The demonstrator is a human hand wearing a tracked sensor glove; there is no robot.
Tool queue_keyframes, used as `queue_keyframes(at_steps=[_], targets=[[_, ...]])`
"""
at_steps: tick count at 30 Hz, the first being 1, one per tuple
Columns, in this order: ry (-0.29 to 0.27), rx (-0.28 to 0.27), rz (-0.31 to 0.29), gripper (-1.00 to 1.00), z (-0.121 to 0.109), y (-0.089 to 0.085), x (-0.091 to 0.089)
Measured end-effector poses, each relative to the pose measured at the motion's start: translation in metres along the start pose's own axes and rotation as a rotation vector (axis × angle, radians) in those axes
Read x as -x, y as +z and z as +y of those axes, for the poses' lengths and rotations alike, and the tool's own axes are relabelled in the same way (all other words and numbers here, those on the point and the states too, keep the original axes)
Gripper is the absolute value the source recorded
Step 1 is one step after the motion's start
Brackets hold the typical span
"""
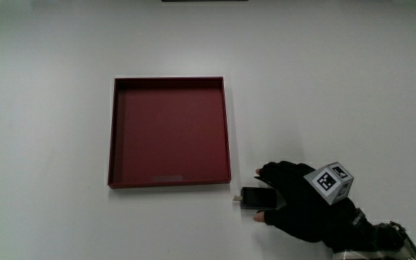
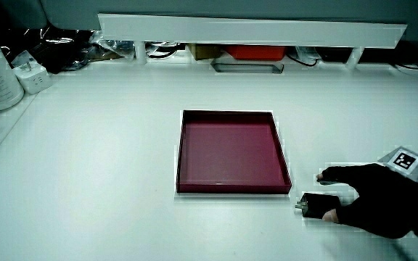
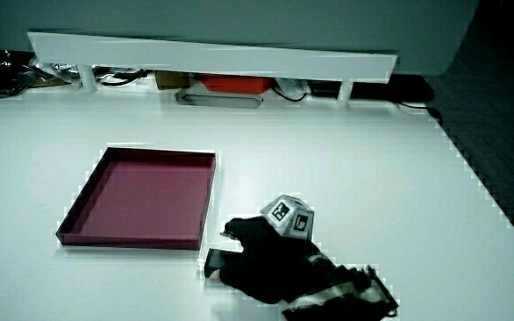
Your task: Place charger on desk
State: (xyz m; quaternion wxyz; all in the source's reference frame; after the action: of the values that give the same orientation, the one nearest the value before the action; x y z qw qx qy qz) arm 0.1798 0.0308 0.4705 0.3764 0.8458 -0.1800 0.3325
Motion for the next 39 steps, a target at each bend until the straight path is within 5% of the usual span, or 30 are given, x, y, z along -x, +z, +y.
queue_keyframes(at_steps=[2, 4, 6, 14, 27, 39], targets=[[0.001, 0.008, 0.005, 0.00, -0.001, -0.006, -0.006], [-0.047, -0.019, -0.080, 0.00, -0.001, -0.016, -0.020], [-0.033, -0.030, -0.095, 0.00, -0.002, -0.021, -0.025], [-0.014, -0.072, -0.074, 0.00, -0.010, -0.026, -0.012], [-0.021, -0.085, -0.109, 0.00, -0.010, -0.037, -0.015], [-0.026, -0.089, -0.120, -0.44, -0.011, -0.039, -0.017]])
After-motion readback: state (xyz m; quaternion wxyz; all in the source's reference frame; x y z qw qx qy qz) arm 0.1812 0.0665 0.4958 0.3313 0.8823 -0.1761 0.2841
